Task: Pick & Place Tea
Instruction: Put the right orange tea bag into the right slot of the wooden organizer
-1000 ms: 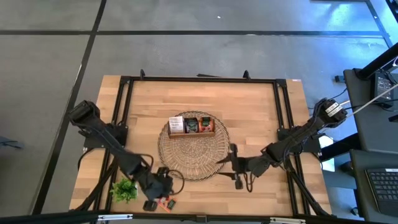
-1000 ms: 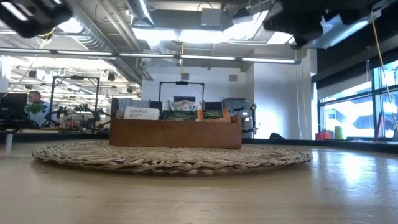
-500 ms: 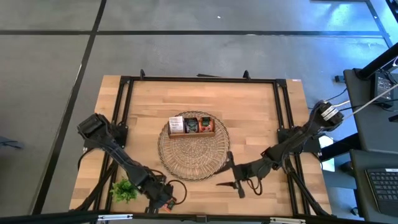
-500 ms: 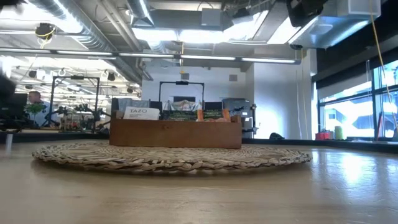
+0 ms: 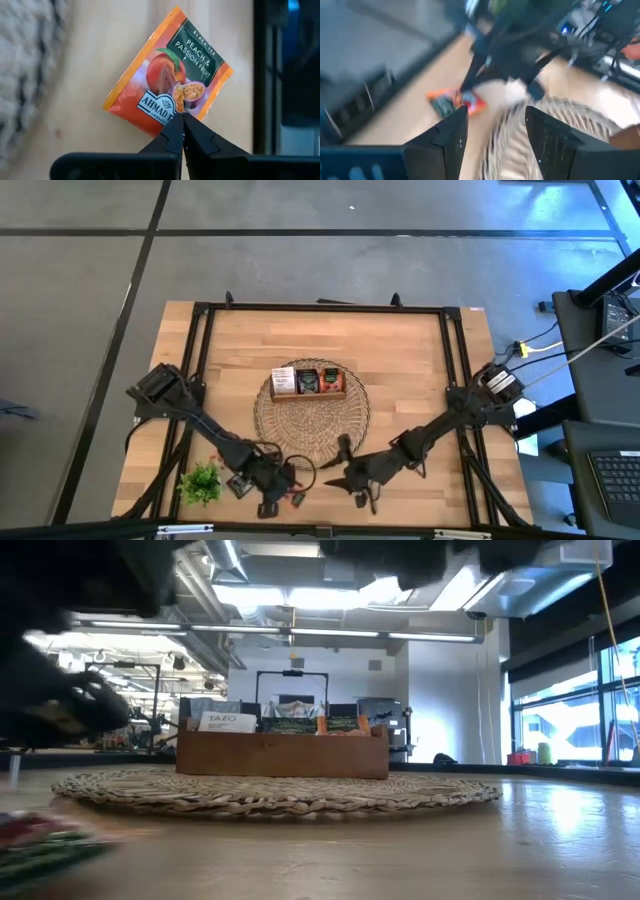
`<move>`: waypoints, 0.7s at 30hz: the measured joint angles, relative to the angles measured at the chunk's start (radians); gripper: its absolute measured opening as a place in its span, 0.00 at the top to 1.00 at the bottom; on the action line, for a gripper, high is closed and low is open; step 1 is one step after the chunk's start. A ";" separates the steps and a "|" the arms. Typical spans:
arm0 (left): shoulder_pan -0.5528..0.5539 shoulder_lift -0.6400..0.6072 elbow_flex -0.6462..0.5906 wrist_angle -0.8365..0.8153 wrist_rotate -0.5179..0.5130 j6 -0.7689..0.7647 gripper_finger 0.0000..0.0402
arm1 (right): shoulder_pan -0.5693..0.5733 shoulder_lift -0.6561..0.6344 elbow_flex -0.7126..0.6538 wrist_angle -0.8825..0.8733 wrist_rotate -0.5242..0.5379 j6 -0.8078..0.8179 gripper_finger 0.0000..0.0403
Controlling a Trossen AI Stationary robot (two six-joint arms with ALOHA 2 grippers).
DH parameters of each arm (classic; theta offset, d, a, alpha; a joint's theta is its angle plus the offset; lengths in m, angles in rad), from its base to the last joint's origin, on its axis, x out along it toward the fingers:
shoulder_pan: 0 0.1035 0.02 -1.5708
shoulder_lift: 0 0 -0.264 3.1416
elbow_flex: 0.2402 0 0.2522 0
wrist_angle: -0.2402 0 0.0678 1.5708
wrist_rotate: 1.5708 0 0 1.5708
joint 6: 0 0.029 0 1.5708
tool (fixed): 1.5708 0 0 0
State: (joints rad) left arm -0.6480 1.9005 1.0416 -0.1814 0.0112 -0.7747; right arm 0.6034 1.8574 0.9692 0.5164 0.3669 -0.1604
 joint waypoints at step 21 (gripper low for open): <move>0.056 0.017 -0.005 0.107 -0.196 -0.180 1.00 | -0.031 0.014 0.103 -0.310 -0.037 0.270 0.51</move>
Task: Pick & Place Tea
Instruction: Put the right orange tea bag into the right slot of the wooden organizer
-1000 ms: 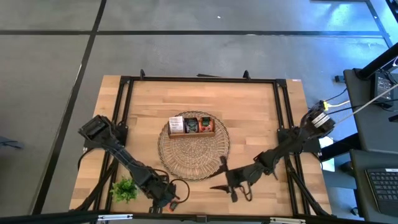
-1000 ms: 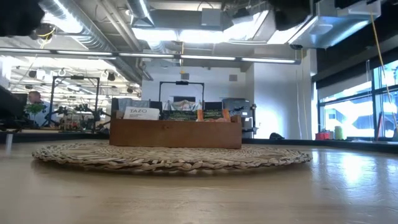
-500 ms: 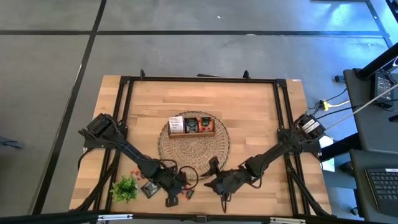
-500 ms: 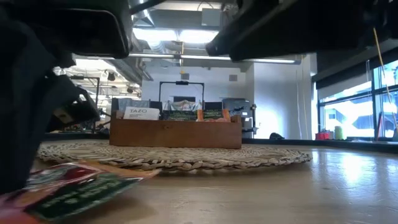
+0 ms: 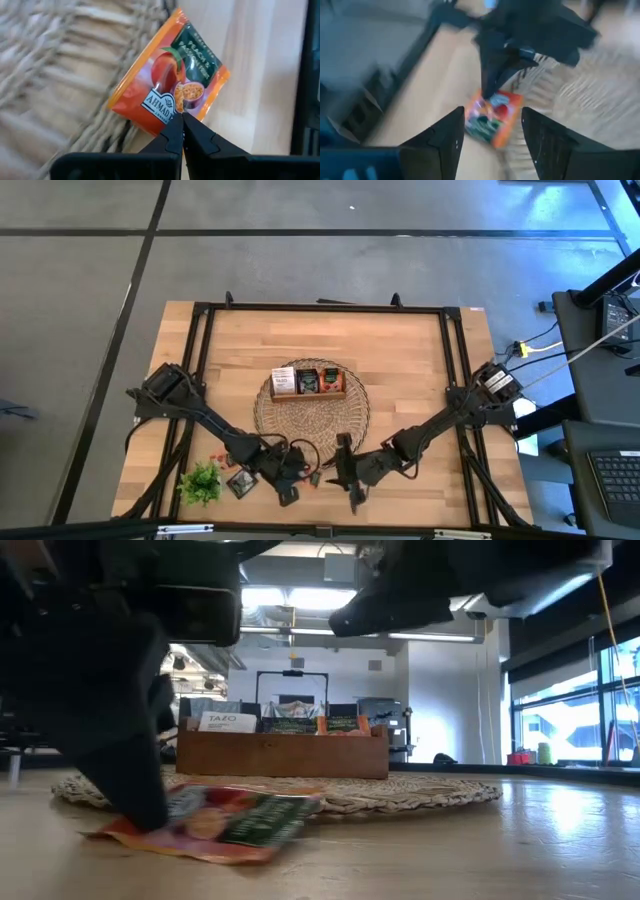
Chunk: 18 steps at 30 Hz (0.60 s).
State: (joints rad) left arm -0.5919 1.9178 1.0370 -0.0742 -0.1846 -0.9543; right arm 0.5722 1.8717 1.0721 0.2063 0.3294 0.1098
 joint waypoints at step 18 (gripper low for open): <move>-0.003 0.127 0.003 0.304 -0.054 0.031 1.00 | 0.031 0.004 0.000 -0.257 -0.143 1.162 0.51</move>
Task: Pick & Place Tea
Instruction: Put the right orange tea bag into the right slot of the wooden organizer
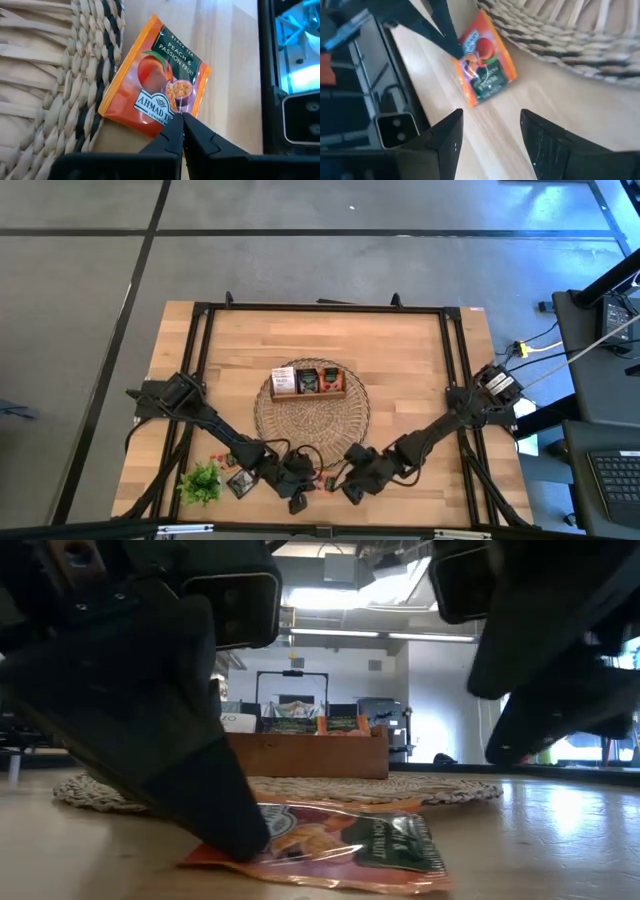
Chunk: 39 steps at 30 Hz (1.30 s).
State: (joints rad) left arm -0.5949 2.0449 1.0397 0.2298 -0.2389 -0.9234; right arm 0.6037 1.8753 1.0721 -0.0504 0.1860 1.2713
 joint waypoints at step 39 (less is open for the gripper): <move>-0.014 0.003 -0.002 0.065 -0.055 0.021 1.00 | -0.020 0.162 0.002 0.160 0.077 0.190 0.51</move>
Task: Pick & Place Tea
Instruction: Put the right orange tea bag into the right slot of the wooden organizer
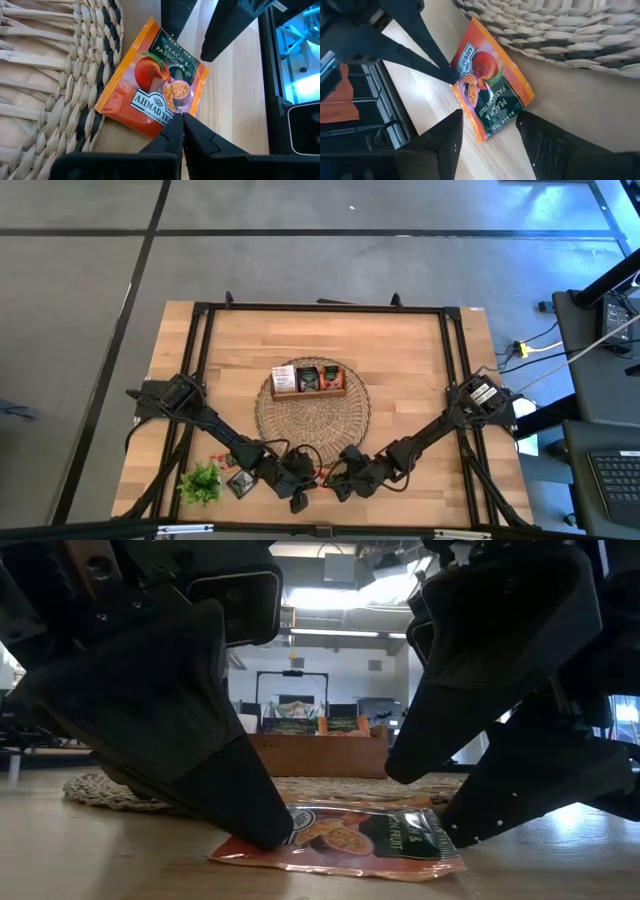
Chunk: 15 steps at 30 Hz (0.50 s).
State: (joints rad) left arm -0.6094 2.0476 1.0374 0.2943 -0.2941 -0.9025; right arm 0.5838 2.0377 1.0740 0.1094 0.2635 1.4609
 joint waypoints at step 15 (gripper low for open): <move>0.000 0.000 0.000 0.001 -0.002 0.007 1.00 | -0.006 0.001 -0.003 0.024 0.035 -0.012 0.54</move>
State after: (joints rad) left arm -0.6098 2.0476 1.0378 0.2951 -0.2958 -0.8951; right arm 0.5777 2.0388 1.0715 0.1329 0.2989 1.4490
